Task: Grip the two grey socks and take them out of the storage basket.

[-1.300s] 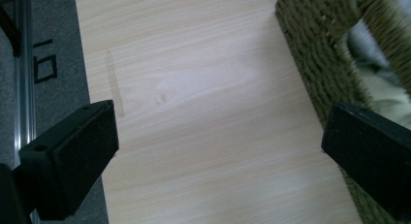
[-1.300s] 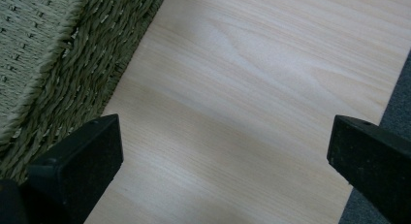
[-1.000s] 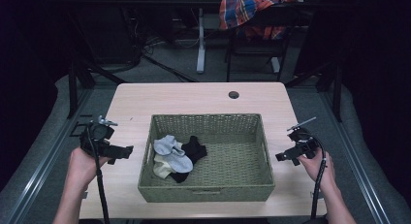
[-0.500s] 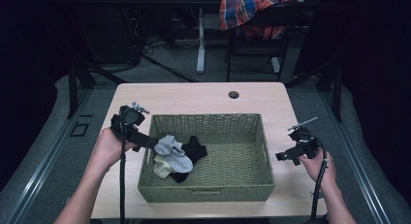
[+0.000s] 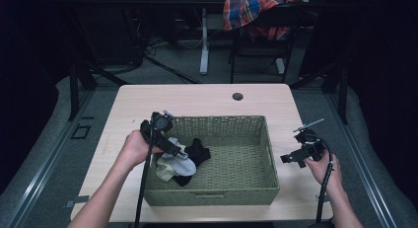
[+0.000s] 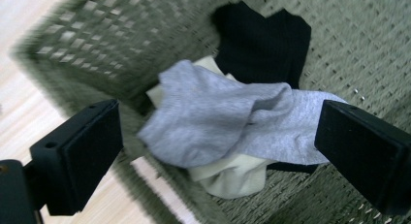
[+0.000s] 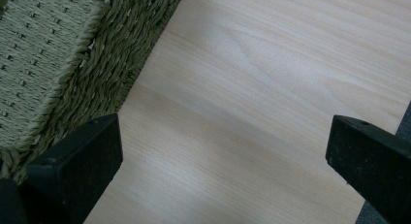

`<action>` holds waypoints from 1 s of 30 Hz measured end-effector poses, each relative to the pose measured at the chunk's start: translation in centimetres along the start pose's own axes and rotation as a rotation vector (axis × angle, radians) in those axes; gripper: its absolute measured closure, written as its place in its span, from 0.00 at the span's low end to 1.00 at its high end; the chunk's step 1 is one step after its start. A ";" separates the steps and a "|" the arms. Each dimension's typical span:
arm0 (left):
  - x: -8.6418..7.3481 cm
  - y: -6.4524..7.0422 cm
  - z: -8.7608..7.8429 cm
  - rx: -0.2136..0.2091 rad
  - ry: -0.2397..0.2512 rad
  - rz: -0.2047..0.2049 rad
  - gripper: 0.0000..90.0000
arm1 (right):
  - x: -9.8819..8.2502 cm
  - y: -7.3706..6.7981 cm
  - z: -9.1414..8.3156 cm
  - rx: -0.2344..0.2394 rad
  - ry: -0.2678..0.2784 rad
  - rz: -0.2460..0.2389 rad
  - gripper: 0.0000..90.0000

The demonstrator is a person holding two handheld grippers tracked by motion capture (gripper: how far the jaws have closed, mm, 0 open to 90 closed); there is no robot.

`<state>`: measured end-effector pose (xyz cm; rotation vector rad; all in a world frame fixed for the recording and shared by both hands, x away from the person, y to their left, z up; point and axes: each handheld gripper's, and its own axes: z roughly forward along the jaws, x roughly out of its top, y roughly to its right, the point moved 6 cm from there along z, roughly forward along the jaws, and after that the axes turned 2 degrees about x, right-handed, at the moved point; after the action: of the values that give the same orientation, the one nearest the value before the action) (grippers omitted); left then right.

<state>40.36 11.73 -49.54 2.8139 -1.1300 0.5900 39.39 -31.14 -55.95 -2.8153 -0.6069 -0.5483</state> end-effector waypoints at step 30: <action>-0.4 0.8 4.4 0.072 -0.106 0.054 0.79 | -0.3 0.3 -0.3 -0.007 -0.001 0.013 0.00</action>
<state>41.02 10.54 -53.87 2.9159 -1.2311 0.5001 39.21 -31.58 -55.87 -2.8246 -0.5872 -0.5471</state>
